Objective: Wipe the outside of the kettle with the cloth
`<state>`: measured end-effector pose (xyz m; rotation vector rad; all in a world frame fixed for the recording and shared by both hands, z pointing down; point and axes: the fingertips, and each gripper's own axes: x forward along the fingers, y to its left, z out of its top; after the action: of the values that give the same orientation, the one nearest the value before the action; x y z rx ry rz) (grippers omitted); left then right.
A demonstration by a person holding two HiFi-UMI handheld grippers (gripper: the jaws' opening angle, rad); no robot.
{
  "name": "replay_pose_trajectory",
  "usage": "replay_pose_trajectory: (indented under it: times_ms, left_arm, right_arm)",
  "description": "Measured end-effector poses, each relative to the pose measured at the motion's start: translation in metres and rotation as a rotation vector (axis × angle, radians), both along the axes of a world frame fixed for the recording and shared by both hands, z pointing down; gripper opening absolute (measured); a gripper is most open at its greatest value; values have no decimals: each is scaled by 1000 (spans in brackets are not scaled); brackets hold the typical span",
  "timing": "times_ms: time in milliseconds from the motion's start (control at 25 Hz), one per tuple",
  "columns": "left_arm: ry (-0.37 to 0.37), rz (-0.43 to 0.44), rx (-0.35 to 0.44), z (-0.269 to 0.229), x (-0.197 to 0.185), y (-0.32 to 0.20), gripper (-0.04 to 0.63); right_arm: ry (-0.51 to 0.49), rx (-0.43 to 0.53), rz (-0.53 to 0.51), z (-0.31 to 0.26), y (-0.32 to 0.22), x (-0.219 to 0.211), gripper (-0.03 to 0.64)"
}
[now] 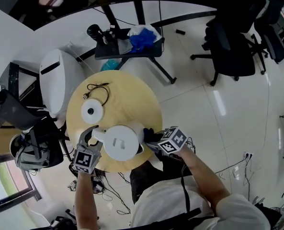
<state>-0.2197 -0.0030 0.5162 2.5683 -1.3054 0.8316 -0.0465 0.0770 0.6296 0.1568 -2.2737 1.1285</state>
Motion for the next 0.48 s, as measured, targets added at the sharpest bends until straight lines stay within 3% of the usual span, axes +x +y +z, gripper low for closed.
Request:
replay_pose_trajectory:
  times_ms: [120, 200, 320, 480]
  left_arm:
    - [-4, 24, -1, 0, 4, -3, 153]
    - [-5, 28, 0, 1, 5, -4, 153]
    - [-2, 19, 11, 1, 4, -5, 153]
    - [11, 10, 19, 2, 5, -5, 153]
  right_arm:
    - [114, -10, -25, 33, -6, 4, 65]
    - [124, 2, -44, 35, -5, 5, 64]
    - [73, 55, -45, 5, -6, 5, 64]
    - [-82, 147, -39, -75, -10, 5, 64]
